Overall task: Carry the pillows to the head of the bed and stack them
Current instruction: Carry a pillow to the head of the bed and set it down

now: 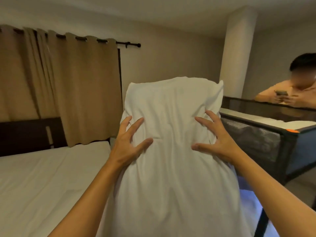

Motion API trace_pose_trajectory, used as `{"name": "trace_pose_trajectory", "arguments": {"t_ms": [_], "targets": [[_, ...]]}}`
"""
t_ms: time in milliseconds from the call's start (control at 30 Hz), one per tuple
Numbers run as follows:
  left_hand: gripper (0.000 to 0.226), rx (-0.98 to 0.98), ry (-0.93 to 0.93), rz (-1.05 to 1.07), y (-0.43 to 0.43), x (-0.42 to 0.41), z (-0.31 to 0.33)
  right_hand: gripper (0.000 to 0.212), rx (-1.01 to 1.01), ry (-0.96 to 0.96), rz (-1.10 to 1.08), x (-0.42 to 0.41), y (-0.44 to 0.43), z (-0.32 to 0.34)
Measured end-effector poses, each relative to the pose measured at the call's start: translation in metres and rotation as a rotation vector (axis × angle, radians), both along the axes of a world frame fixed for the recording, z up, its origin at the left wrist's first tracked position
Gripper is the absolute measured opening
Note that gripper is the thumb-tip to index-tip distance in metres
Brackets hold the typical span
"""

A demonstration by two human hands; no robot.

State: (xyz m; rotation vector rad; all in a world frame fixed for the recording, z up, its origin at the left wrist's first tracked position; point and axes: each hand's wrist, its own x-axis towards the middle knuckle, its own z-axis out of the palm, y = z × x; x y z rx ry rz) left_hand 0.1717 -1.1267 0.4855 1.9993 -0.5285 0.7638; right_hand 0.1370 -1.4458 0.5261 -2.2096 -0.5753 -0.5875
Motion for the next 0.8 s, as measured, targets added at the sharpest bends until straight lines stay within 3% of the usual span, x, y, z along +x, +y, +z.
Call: {"name": "trace_pose_trajectory", "arguments": {"t_ms": [300,800], "targets": [[0.070,0.045,-0.007,0.230,-0.015,0.093,-0.017,0.089,0.088,0.020,0.198,0.152,-0.015,-0.028],[0.074,0.040,0.074,0.499,0.019,0.300,-0.028,0.081,0.099,0.062,0.419,0.443,0.042,-0.039]]}}
